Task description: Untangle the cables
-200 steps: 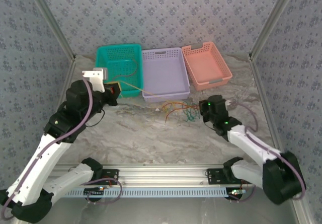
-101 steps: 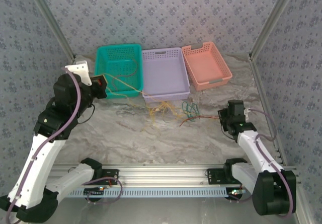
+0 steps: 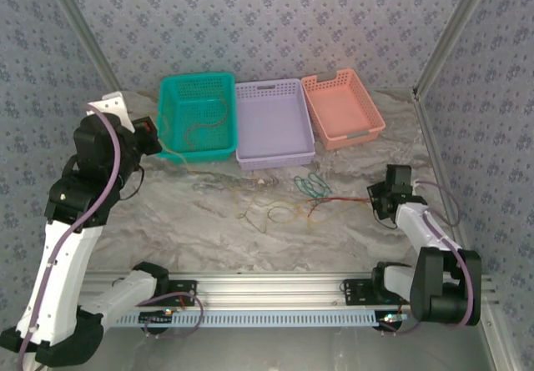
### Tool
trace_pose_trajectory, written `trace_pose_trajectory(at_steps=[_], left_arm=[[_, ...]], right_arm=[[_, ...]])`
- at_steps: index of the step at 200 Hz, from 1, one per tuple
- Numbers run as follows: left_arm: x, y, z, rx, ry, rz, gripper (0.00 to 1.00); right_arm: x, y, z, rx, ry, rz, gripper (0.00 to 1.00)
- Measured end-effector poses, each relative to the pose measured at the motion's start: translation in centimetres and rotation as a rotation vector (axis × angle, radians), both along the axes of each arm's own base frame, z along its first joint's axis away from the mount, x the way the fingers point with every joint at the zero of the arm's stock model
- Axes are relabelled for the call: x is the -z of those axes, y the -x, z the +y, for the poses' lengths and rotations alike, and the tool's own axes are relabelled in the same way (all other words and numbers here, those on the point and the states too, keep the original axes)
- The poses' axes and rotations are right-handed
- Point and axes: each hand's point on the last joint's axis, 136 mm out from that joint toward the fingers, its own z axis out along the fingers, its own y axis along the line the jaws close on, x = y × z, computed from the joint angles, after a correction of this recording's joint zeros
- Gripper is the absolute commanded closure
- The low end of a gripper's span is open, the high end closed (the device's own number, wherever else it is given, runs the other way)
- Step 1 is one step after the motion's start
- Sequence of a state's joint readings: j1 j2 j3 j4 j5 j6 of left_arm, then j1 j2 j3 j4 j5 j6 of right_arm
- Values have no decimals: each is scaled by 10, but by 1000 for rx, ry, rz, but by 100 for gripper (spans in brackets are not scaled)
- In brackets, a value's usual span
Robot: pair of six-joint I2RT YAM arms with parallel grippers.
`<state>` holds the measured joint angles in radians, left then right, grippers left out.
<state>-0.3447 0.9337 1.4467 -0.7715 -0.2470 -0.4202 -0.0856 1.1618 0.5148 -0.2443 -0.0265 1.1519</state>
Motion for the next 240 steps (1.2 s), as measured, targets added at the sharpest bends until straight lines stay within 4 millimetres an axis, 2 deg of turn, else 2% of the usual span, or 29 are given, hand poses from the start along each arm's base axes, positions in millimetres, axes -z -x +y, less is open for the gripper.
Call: trace_pose_trajectory(at_steps=[24,48,69,92,101,118,142,155,178,210,240], left_arm=[[2,-4,-16,79,26,11,100],[6,-10,-28,130,38,39,100],[-10,-12,-38,176,60,21,100],[-37,-9,-48,233,97,-30,100],[-44,-6,-53,263,117,-42,100],[-54,-3,-64,326,158,-54,100],[-64,-6,-87,434,233,-63,100],[-63,-11,-99,480,262,-50,100],[-59,-18,-120,568,301,-19,100],[-60,-11,-148,679,320,-9,100],[-62,-4,-164,741,327,-27,100]], right_arm=[[-12,-14,6,-45,2,-29,100],[-18,-19,9,-83,18,-42,100],[-17,-19,12,-127,29,-20,79],[-27,-23,22,-207,60,-22,47],[-34,-25,26,-239,77,-33,40],[-53,-26,38,-312,120,-81,34],[-99,-23,69,-477,215,-234,31],[-134,-17,95,-592,257,-353,30],[-177,-10,131,-729,269,-493,30],[-202,0,183,-819,122,-602,26],[-215,10,226,-767,-108,-650,23]])
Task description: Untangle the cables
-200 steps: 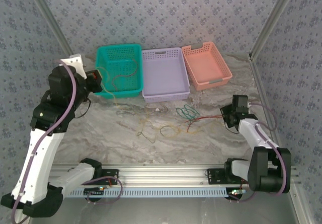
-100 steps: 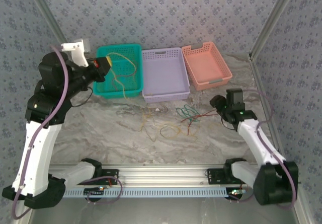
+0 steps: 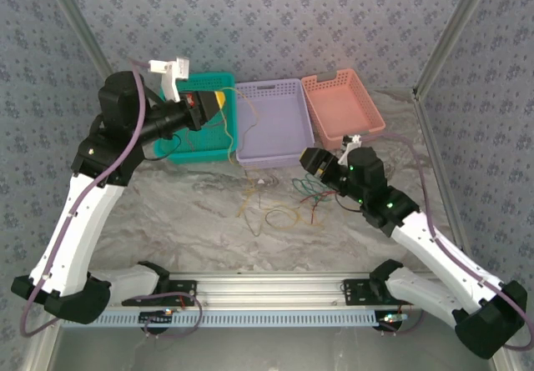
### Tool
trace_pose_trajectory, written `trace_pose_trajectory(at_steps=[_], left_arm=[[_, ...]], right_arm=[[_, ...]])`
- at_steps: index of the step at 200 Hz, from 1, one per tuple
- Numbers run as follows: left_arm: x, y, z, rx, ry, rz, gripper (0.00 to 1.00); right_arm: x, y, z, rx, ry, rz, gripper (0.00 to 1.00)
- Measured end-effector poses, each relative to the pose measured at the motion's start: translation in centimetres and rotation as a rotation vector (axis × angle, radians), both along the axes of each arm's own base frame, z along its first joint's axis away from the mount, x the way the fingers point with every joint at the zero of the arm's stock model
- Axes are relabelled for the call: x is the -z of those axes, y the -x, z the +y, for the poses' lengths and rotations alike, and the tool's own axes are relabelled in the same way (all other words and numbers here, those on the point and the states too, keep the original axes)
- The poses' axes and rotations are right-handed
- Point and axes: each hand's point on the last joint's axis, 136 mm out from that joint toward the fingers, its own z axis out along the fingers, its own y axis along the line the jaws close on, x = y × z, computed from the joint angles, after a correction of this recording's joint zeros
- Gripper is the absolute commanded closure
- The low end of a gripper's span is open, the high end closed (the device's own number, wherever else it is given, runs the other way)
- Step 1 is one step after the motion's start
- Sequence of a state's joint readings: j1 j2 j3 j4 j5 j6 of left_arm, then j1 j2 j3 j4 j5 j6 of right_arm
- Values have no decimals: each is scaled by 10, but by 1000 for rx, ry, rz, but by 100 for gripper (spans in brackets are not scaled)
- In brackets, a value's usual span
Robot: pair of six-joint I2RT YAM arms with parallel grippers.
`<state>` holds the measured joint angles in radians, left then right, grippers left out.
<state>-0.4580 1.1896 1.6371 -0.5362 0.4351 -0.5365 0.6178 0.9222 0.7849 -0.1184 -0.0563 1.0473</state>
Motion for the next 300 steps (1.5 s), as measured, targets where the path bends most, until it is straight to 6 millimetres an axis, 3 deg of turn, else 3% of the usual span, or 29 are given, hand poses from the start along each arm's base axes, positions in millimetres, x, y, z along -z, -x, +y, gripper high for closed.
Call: trace_pose_trajectory(at_steps=[17,50,86,105,135,162,188,201,212,229,251,269,285,300], left_arm=[[7,1,-8,22,-2,5,100],[24,8,-27,78,-16,28,100],[44,15,-46,125,-37,54,100],[49,16,-50,127,-43,58,100],[46,18,-53,130,-39,42,100],[44,18,-55,127,-36,29,100],[43,20,-58,132,-34,24,100],[43,22,-59,137,-34,23,100],[42,22,-59,137,-34,22,100],[41,23,-58,130,-34,18,100],[41,25,-53,119,-34,13,100],[39,28,-50,118,-35,2,100],[38,30,-48,115,-35,-4,100],[41,31,-47,112,-37,-1,100]], right_arm=[[4,1,18,28,-147,66,21],[31,-1,47,98,-359,232,17],[35,21,79,123,-549,352,19],[54,34,88,151,-606,424,21],[89,32,90,229,-631,505,23],[94,30,93,250,-658,525,29],[98,23,99,258,-685,526,49],[103,16,101,274,-695,529,73],[108,9,103,282,-697,529,99],[110,1,105,295,-704,526,100],[103,-8,99,311,-724,508,100],[87,-18,75,347,-717,458,100],[58,-25,44,382,-723,389,100],[16,-25,7,415,-735,284,100]])
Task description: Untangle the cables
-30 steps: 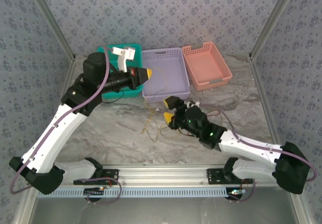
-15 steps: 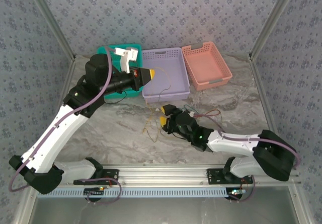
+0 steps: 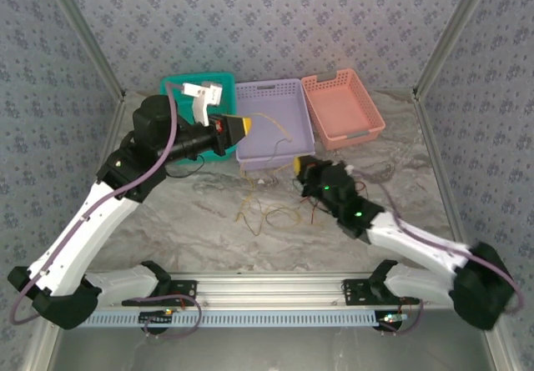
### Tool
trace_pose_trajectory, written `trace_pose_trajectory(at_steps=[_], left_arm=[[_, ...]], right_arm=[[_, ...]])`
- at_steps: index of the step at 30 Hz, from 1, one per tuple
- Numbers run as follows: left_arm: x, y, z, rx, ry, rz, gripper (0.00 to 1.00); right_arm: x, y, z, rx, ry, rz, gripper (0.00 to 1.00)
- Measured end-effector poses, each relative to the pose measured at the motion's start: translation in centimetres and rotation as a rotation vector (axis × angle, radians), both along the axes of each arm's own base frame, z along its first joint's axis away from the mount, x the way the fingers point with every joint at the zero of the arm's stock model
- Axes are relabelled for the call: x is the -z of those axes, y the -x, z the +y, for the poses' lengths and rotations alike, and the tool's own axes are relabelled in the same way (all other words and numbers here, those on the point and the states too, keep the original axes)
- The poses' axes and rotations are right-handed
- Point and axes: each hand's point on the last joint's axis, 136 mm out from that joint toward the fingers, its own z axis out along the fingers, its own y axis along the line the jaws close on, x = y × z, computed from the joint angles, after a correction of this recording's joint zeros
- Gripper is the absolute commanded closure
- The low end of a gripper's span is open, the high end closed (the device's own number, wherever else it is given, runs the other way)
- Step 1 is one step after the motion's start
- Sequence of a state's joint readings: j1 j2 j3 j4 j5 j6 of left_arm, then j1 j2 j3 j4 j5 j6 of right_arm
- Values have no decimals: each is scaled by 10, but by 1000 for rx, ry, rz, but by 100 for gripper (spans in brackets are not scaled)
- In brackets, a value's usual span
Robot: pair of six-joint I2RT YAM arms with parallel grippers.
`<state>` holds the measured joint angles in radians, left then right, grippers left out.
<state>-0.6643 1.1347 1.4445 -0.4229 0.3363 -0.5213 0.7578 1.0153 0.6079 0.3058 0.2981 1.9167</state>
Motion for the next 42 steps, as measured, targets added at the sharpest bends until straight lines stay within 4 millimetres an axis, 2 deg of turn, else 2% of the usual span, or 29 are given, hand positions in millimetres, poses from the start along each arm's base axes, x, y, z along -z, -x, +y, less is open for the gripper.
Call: trace_pose_trajectory(at_steps=[4,8,12,15,18,20,23,27,31,33,34,36,39,42], left_arm=[[10,-2,-1,-1,-11,17,100],[24,-3,-10,15,-8,46,100],[37,2,-45,82,-14,68,100],[57,5,-76,134,-42,95,100],[80,4,-106,165,-91,131,100],[92,3,-122,176,-118,143,100],[104,5,-138,188,-145,154,100],[96,3,-142,173,-155,128,100],[60,-5,-134,130,-137,72,100],[32,-9,-125,100,-121,41,100],[18,-11,-120,84,-110,22,100],[-16,-15,-105,45,-79,-22,100],[-61,-22,-78,-20,-34,-76,100],[-92,-26,-47,-80,0,-112,100]], right_arm=[[-71,0,-55,95,61,-130,100],[-127,-7,-96,162,182,-212,100],[-172,0,-126,199,323,-275,100],[-200,10,-144,223,417,-312,100],[-215,20,-157,233,511,-323,100],[-212,26,-165,235,575,-309,100],[-193,35,-177,236,658,-253,100],[-150,45,-186,205,757,-160,100],[-100,53,-186,129,842,-74,99],[-77,54,-183,78,878,-30,70],[-67,54,-182,52,900,-13,59],[-51,57,-178,-1,929,11,44],[-33,61,-171,-60,960,15,41],[-12,67,-155,-143,964,-3,39]])
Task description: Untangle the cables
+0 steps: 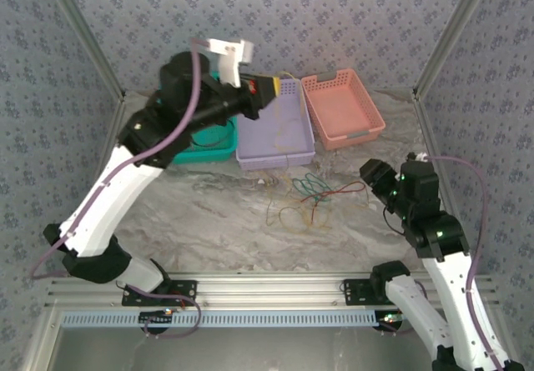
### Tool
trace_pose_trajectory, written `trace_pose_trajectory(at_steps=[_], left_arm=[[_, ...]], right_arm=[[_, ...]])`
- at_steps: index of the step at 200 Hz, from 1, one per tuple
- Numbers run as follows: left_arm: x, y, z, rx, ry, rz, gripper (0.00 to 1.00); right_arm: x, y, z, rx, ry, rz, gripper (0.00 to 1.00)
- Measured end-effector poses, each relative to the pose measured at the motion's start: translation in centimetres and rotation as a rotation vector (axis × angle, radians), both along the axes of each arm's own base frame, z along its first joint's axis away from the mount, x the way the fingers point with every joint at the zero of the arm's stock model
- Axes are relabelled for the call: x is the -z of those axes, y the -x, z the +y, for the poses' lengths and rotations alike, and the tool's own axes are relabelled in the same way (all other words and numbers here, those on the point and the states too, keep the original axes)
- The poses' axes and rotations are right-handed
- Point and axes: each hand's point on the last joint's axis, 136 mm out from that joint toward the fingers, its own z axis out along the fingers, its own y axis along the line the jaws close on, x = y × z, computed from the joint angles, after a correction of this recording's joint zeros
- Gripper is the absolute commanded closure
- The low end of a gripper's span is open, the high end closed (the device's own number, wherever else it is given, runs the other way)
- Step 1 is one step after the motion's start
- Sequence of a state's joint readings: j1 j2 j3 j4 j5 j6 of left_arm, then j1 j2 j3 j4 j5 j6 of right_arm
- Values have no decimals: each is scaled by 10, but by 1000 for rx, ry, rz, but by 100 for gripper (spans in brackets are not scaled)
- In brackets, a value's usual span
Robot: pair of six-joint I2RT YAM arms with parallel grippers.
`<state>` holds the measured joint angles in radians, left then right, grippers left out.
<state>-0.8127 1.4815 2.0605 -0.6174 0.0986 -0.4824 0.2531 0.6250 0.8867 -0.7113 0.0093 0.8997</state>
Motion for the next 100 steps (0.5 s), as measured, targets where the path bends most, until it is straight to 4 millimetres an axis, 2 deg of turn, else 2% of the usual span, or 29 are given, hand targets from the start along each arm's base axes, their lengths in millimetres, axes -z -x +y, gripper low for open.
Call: trace_pose_trajectory(at_steps=[13,29,58,69,100], left_arm=[[-15,-1,15,-27,17,-16,100],[-29,0,30,-52,36,-34,100],[-40,2,42,-62,54,-44,100],[-41,2,45,-63,53,-40,100],[-46,6,51,-66,54,-39,100]], right_arm=[[18,5,19,-82,-2,15,37],[48,10,53,-194,-21,58,35],[102,21,105,-350,-10,141,29],[109,21,121,-394,13,150,28],[110,5,158,-494,57,91,30]])
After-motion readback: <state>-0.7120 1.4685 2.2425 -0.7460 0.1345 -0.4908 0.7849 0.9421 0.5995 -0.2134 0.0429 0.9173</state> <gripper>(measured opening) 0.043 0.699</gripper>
